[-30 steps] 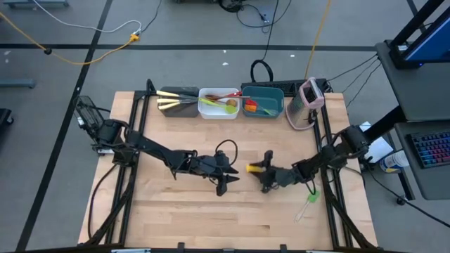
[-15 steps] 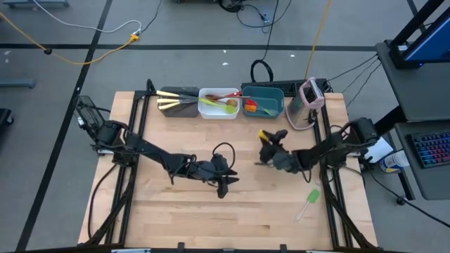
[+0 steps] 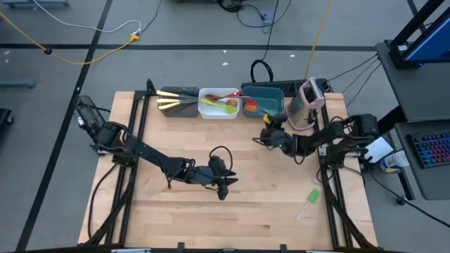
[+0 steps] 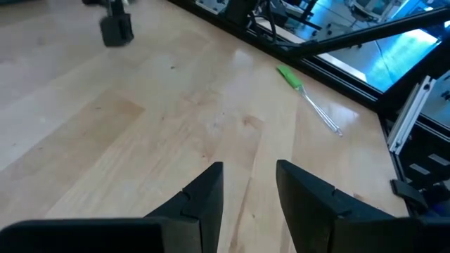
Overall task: Pick & Place Kitchen Items
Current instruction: Put the yellow spatula into the blue bin
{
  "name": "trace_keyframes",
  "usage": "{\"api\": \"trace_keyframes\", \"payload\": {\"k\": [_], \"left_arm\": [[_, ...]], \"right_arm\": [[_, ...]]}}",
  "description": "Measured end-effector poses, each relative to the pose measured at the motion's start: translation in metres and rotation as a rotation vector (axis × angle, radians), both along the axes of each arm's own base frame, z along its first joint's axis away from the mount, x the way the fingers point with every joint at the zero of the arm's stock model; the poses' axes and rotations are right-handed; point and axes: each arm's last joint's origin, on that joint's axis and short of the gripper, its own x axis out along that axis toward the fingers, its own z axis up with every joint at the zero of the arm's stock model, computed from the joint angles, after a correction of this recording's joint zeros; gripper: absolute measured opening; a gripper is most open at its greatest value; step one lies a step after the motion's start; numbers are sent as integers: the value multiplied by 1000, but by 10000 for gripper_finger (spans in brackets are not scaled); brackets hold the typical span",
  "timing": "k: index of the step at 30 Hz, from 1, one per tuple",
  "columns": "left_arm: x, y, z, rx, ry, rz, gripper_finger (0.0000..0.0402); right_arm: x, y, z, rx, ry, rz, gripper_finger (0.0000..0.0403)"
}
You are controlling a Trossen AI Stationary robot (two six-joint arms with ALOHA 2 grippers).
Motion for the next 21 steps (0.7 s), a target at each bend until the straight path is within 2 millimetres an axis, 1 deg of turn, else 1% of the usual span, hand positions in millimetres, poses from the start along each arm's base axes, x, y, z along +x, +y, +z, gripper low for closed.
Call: {"api": "trace_keyframes", "payload": {"k": [3,5,8,10,15,21], "left_arm": [[0,0,0,-8,-1,6,136],[0,0,0,-20,-2,12,136],[0,0,0,-22,-2,13,136],[0,0,0,-22,-2,13,136],[0,0,0,-20,-2,12,136],[0,0,0,-19,-2,12,136]], "right_arm": [[-1,-5,-4,38,79,91,134],[-2,-9,-4,25,108,86,134],[-1,-15,1,-12,78,53,134],[0,-19,5,-17,41,69,134],[0,-26,5,16,25,150,134],[-5,-42,4,42,22,156,134]]}}
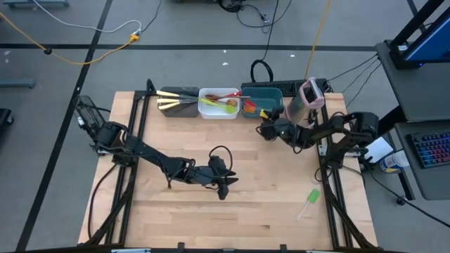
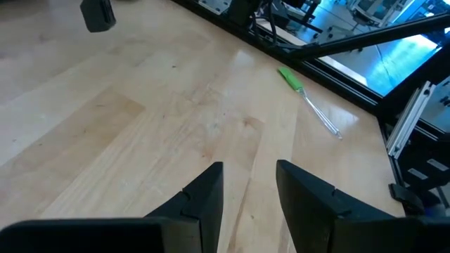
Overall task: Pick & Place Kitchen Items
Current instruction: Put the yellow spatula into the blue bin
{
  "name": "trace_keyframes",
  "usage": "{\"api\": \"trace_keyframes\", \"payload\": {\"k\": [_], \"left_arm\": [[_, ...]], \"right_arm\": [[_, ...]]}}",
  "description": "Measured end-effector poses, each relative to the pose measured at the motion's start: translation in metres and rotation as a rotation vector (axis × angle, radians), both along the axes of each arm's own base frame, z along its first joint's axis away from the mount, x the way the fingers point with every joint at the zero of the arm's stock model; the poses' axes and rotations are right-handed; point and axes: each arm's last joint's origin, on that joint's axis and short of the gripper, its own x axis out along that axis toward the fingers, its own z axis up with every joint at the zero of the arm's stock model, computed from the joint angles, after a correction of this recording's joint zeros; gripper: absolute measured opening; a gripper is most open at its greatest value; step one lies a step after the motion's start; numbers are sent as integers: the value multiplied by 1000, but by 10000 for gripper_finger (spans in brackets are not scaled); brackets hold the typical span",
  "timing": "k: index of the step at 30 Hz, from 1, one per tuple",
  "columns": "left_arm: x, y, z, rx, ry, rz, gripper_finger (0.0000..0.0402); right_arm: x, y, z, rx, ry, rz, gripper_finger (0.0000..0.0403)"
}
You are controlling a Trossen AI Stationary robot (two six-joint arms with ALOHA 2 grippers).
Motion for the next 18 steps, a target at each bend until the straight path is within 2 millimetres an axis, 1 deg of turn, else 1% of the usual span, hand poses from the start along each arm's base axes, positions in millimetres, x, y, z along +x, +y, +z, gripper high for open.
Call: {"api": "trace_keyframes", "payload": {"k": [3,7,10,14,18], "left_arm": [[0,0,0,3,-1,6,136],[0,1,0,16,-5,35,136],[0,2,0,21,-6,48,136],[0,3,0,21,-6,49,136],[0,3,0,21,-6,49,136]], "right_arm": [[-3,-8,0,35,-24,20,134],[-5,-15,-1,140,-133,33,136],[-6,-17,-1,144,-137,29,143],[-7,-18,-1,124,-142,-32,155],[-9,-22,3,108,-218,-128,170]]}}
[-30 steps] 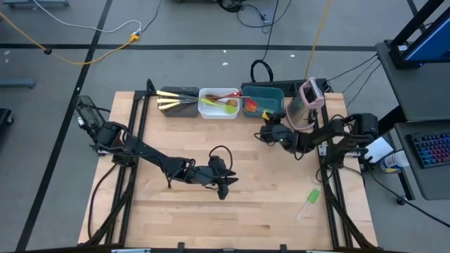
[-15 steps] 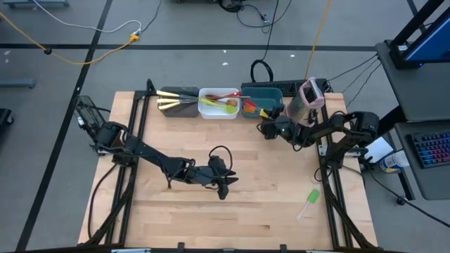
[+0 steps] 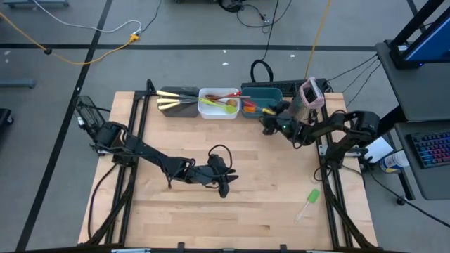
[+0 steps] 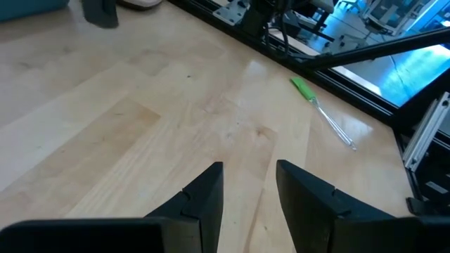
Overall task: Pick & Place Kitchen Items
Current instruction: Put the yellow spatula into the blue bin, then put the green spatula into the blue bin
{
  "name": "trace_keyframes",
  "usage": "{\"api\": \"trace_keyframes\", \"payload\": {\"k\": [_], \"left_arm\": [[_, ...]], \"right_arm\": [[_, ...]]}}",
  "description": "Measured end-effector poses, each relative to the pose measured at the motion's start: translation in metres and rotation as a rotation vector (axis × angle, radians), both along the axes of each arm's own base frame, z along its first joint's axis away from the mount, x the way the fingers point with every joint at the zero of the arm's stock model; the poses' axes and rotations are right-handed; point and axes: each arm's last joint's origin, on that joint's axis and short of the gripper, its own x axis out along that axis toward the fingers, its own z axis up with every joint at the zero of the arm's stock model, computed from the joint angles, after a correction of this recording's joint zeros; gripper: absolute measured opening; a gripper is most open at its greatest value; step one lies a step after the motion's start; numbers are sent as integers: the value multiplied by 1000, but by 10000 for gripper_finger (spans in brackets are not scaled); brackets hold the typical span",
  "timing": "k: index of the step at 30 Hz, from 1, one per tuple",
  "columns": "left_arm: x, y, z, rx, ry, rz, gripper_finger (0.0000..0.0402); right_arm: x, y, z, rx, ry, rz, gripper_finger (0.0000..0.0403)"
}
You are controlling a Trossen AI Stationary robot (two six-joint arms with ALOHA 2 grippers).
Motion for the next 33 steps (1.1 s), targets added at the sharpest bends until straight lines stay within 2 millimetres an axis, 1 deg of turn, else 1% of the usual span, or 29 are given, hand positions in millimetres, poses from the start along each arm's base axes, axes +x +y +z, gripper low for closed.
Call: {"api": "trace_keyframes", "payload": {"k": [2,4,11,15,19,26,29,33], "left_arm": [[0,0,0,0,0,0,136],[0,0,0,0,0,0,136],[0,0,0,0,0,0,136],[0,0,0,4,1,-1,136],[0,1,0,24,3,-7,136],[1,5,0,26,3,3,136],[2,7,0,26,4,8,136],[3,11,0,26,4,21,136]], "right_arm": [[-1,-3,3,-8,-52,-54,177],[-2,-4,4,-9,-64,-76,180],[0,-2,3,-5,-65,-63,171],[4,7,3,19,-109,-37,170],[12,23,6,30,-159,27,169],[26,62,8,29,-175,199,171],[30,79,9,42,-189,266,178],[33,104,9,108,-249,340,193]]}}
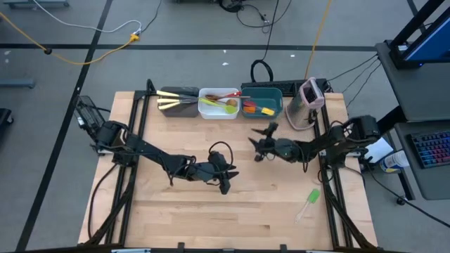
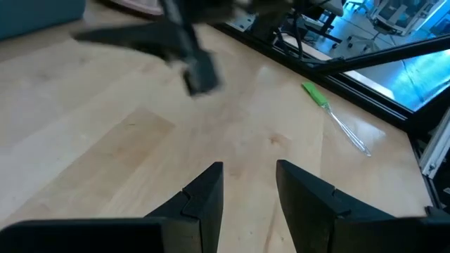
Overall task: Pick & Place Kitchen Items
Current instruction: Put the green spatula into the blue bin
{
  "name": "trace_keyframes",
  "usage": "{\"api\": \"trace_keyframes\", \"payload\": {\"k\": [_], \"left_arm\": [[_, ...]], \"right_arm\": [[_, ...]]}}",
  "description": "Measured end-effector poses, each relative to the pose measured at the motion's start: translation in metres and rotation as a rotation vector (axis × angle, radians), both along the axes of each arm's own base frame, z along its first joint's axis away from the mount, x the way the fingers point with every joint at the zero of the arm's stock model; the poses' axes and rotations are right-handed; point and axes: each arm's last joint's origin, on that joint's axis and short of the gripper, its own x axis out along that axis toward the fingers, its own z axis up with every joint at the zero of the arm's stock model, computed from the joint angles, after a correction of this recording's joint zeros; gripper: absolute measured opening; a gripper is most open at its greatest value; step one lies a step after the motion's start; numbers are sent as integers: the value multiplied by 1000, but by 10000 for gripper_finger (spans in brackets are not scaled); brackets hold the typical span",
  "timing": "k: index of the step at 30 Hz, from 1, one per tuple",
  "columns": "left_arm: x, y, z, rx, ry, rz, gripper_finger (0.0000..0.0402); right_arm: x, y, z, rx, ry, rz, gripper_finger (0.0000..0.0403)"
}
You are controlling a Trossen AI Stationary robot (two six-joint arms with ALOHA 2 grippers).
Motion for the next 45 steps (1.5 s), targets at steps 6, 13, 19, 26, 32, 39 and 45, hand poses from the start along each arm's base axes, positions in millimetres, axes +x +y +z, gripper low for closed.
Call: {"api": "trace_keyframes", "payload": {"k": [6,13,19,26,32,39,45], "left_arm": [[2,10,0,51,9,7,136],[6,26,0,76,16,30,136],[8,41,0,102,20,59,136],[12,57,6,109,-40,99,136],[15,64,12,91,-108,104,136],[17,66,15,67,-141,61,136],[17,66,16,64,-150,61,136]], "right_arm": [[-1,41,0,106,-63,133,210],[-13,88,1,213,-72,297,211],[-38,119,10,385,-32,385,210],[-72,153,8,732,224,683,210],[-94,182,-4,775,366,857,210],[-108,196,-6,704,407,970,210],[-112,195,5,910,418,940,210]]}}
